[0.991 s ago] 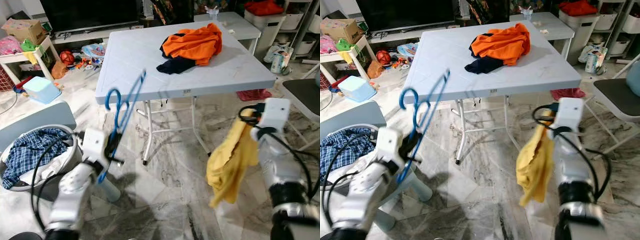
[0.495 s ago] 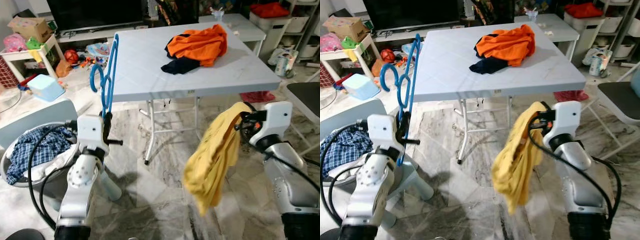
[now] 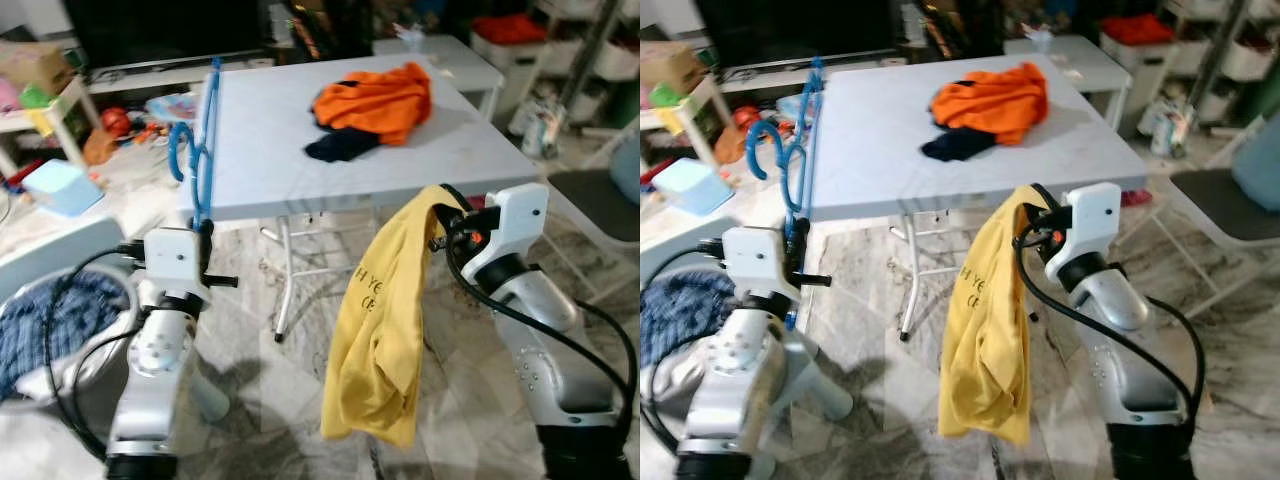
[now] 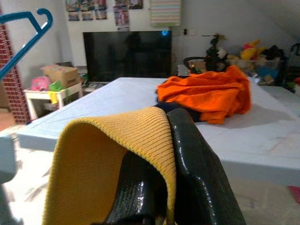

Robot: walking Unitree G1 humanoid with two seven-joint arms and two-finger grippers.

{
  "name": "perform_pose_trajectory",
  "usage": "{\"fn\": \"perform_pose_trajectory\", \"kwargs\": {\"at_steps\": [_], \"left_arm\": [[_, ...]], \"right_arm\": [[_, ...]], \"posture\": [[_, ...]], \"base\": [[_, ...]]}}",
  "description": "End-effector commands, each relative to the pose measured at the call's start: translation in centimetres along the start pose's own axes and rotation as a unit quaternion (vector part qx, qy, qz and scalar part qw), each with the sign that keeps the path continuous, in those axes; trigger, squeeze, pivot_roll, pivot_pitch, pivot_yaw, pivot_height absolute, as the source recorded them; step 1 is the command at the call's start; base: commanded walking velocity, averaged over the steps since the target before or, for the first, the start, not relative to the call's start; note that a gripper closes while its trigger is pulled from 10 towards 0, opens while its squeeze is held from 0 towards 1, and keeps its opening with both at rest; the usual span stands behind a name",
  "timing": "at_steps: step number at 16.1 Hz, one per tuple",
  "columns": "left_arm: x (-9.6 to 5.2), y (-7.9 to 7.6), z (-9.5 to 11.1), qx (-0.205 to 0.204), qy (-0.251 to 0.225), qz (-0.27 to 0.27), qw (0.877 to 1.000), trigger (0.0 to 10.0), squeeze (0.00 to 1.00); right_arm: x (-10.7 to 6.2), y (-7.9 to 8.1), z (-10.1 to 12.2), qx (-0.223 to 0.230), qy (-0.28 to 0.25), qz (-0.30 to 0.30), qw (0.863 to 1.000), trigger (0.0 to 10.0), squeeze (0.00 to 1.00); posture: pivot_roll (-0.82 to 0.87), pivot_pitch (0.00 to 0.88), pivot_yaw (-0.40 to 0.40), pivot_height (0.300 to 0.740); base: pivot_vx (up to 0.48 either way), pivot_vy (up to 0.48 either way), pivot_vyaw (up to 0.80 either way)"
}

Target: Hang hanger

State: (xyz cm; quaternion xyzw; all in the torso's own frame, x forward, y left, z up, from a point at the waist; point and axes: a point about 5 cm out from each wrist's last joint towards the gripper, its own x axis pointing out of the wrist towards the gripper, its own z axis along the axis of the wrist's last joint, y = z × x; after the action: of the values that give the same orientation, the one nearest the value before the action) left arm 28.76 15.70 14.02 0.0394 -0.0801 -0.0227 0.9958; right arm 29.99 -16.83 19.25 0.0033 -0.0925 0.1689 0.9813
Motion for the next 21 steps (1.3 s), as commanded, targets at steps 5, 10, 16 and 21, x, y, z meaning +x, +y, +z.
{"fn": "perform_pose_trajectory", "kwargs": {"at_steps": [5,10,16,21], "left_arm": [[0.3,0.7,0.4,0.008,-0.008,0.020,1.000,10.0,0.00],[0.4,1.0,1.0,0.009,-0.019,0.036,0.999,10.0,0.00],[0.6,1.0,1.3,0.010,-0.024,0.045,0.999,10.0,0.00],[0.6,1.2,1.3,0.010,-0.023,0.050,0.998,10.0,0.00]], "right_arm": [[1.0,0.9,1.5,0.013,-0.032,0.010,0.999,10.0,0.00],[1.5,1.2,1.2,0.019,-0.035,0.004,0.999,10.0,0.00],[3.1,1.6,1.7,0.014,-0.053,0.008,0.998,10.0,0.00],[3.7,1.7,1.7,0.017,-0.057,0.008,0.998,10.0,0.00]], "posture": [[-0.11,0.000,0.037,0.740],[-0.09,0.000,0.037,0.740],[-0.09,0.000,0.036,0.740],[-0.08,0.000,0.031,0.740]], "base": [[0.410,0.000,0.00],[0.428,0.000,0.00],[0.466,0.000,0.13],[0.461,0.000,0.63]]}}
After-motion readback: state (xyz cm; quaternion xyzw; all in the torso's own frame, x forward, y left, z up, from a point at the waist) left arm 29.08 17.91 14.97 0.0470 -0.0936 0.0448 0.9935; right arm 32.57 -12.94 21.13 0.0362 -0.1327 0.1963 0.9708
